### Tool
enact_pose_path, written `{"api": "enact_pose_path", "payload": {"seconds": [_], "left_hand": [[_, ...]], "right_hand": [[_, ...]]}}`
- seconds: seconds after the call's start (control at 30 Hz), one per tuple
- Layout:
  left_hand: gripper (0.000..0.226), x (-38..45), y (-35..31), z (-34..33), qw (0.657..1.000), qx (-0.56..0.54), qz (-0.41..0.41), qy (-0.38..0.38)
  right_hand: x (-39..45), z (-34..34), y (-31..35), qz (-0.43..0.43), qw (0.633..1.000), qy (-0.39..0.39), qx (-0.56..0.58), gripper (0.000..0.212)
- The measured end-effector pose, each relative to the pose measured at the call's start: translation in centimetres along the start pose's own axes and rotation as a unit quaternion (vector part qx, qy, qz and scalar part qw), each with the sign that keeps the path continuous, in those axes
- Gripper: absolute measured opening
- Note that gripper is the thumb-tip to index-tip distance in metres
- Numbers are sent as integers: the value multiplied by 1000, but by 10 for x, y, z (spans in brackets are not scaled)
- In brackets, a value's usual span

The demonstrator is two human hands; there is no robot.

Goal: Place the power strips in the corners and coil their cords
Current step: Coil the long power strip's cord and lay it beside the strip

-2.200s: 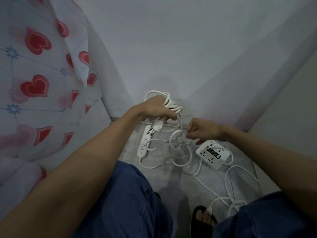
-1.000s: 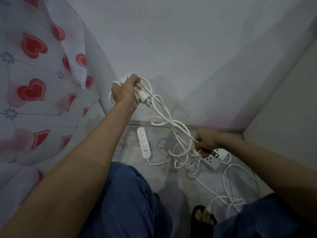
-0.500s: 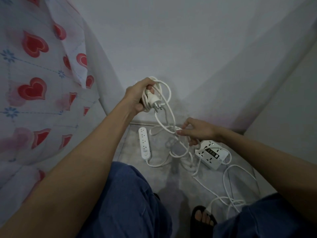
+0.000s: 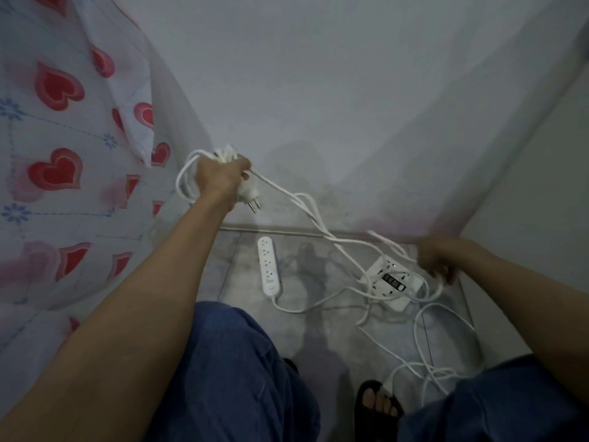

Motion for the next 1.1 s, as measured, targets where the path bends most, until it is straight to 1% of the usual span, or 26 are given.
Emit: {"api": "enact_pose_path", "payload": {"seconds": [0.03,0.07,0.1,0.17,0.2,0.27,0.3,0.33,0.37,0.4,0.43,0.47,0.53,0.63,0.7,0.77,0.8,0.83,0.87,0.93,1.0,1.1], "left_hand": [[24,4,0,8,998,-49,15,-35],[25,8,2,13,994,-95,28,-48],[25,10,5,14,990,-129,41,-36],[23,8,11,5,983,-165,70,49],[22,2,11,-3,979,-159,83,99],[21,-13,5,-21,974,-113,82,178],[23,-21,-1,-30,970,-95,70,213],[23,-29,-8,-39,963,-83,59,250],[18,-39,-15,-47,954,-74,48,286],[12,-47,-21,-53,946,-69,38,315],[8,-53,-27,-58,941,-67,29,330],[6,-56,-31,-61,941,-66,18,332],[4,-58,-37,-64,944,-72,4,322],[7,-51,-32,-60,949,-67,-3,307],[16,-46,-26,-53,955,14,-39,292],[21,-44,-20,-48,947,120,-82,287],[24,-44,-17,-46,939,156,-92,293],[27,-44,-13,-47,931,174,-97,307],[27,-46,-11,-47,922,180,-103,328],[26,-53,-11,-51,903,168,-100,381],[23,-60,-15,-55,888,132,-63,435],[23,-73,-23,-62,856,74,22,512]], "right_hand": [[1,-7,-13,-21,999,41,2,19],[2,-12,-21,-23,998,63,14,21],[2,-14,-23,-8,997,63,37,25],[3,-11,-11,43,990,46,122,36],[2,-9,0,65,983,46,163,38],[-2,-3,29,122,976,43,173,35],[-5,3,46,156,974,19,164,30],[-11,10,65,199,964,-11,177,26],[-17,16,83,237,947,-36,212,35],[-24,22,99,270,924,-51,264,53],[-30,27,111,295,902,-59,311,61],[-34,30,122,313,883,-72,342,57],[-34,34,131,320,872,-128,348,38],[-35,43,126,300,878,-213,305,30],[-36,53,117,302,861,-252,322,26],[-38,63,107,299,829,-284,378,24],[-39,69,102,296,811,-302,405,22],[-39,74,98,294,796,-319,421,20],[-41,78,95,295,790,-340,416,19],[-45,84,94,298,795,-397,348,19],[-45,86,92,290,805,-429,288,22],[-41,83,92,290,822,-425,244,22]]}}
Point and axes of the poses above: each hand's wrist, its own x-axis towards the middle knuckle, its own z-axis out of the back of the hand, y = z × x, the point moved 5 cm from there along x, towards the middle knuckle, and after that the axes turned 4 degrees about x, right-handed, at the moved point
